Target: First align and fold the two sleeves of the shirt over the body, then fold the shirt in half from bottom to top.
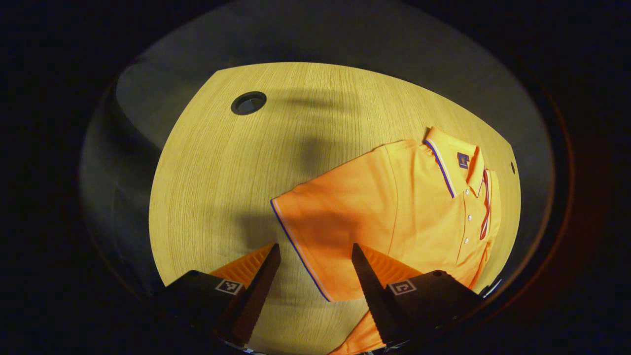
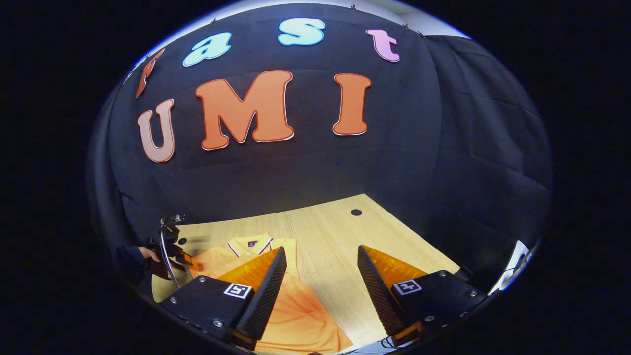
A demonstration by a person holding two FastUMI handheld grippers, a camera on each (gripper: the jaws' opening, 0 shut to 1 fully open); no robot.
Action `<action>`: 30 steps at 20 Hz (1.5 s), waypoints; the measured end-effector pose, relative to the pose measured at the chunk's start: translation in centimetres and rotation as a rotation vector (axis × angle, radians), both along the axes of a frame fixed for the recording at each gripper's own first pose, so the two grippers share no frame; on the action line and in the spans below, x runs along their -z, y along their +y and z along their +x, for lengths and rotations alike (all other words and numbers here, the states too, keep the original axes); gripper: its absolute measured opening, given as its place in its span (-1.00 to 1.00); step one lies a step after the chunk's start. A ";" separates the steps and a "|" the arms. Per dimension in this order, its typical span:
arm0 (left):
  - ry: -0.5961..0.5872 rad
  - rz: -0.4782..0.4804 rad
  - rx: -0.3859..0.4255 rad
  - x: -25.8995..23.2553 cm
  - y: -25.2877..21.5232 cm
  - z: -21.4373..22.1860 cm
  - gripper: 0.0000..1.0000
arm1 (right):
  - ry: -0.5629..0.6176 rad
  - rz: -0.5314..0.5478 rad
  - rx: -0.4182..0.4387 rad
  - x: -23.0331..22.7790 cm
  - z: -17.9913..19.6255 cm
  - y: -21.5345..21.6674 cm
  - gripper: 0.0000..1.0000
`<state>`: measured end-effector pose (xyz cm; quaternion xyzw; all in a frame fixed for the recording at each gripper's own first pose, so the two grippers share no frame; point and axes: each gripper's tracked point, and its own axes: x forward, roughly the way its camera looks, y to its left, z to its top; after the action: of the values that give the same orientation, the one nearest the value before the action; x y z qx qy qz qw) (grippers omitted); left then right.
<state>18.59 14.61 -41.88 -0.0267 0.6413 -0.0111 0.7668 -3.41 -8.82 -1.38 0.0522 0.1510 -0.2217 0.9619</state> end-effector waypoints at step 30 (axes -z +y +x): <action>-0.329 -0.241 0.367 -11.1 -19.5 1.7 -0.28 | 0.013 0.084 -0.027 2.5 -4.7 -6.3 0.79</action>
<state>20.30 -4.91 -30.74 0.0011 0.4961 -0.2302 0.8372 -8.07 -15.09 -3.92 0.0888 0.1671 -0.2024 0.9608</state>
